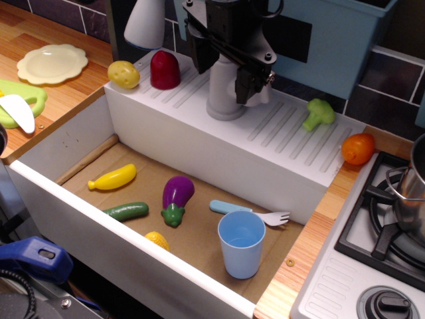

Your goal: Turn lever vertical to front

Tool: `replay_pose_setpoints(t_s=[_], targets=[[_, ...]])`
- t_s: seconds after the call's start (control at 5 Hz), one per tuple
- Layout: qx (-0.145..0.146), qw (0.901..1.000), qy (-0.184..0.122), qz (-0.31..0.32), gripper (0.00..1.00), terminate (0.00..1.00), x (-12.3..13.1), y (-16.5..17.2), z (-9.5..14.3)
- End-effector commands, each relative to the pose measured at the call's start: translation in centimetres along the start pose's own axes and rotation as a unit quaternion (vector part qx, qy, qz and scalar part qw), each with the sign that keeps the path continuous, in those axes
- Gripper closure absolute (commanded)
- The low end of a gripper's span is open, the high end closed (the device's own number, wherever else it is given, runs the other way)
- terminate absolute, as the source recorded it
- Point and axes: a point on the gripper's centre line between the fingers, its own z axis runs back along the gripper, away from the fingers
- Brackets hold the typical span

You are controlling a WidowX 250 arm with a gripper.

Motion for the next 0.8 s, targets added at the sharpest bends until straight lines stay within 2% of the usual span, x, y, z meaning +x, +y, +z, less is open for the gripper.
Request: replay_pose_setpoints(t_s=[0.0, 0.4, 0.6], targets=[[0.000, 1.0000, 0.000, 0.000, 0.00, 0.00, 0.0, 0.0, 0.0], [0.036, 0.9980, -0.052, -0.003, 0.00, 0.00, 1.2, 0.5, -1.5], [0.041, 0.9962, -0.076, -0.010, 0.00, 0.00, 2.3, 0.9, -2.1]])
